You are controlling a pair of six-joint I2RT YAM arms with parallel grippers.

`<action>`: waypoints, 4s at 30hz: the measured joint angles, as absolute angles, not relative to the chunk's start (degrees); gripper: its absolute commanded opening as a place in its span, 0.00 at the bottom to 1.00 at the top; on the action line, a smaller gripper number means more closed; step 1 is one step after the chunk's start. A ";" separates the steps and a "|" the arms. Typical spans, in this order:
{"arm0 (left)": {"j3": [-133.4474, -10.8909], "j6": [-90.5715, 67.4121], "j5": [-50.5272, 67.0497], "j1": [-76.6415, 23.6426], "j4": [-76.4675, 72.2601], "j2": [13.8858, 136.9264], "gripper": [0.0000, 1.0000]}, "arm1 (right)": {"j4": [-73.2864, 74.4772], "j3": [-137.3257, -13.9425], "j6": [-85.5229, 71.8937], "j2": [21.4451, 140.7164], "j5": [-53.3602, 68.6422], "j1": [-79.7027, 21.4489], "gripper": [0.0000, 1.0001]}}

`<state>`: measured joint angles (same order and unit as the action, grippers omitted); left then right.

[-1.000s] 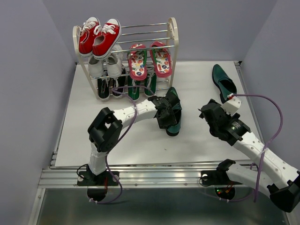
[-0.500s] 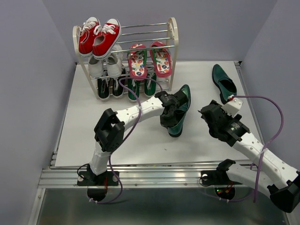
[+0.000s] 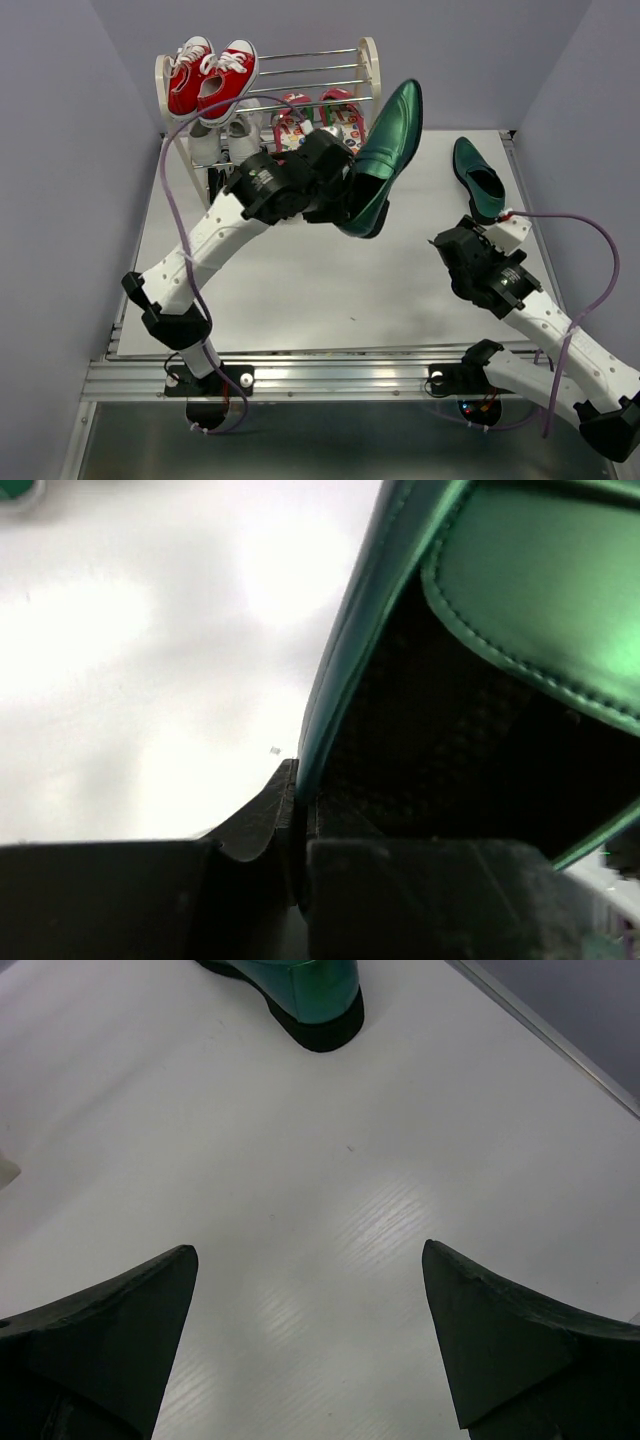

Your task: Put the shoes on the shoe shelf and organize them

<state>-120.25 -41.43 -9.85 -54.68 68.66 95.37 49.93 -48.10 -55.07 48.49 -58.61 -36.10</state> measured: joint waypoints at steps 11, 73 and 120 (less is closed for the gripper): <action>-137.32 -36.01 -11.05 -32.88 68.40 99.18 0.00 | 50.19 -48.01 -55.33 50.68 -59.33 -36.10 1.00; -129.23 -34.72 -1.61 -18.90 47.31 87.00 0.99 | 49.39 -59.46 -47.64 62.33 -53.74 -33.06 1.00; -69.67 -30.92 -3.29 -20.91 46.61 46.89 0.99 | 39.03 -82.72 -35.18 104.47 -14.90 15.75 0.01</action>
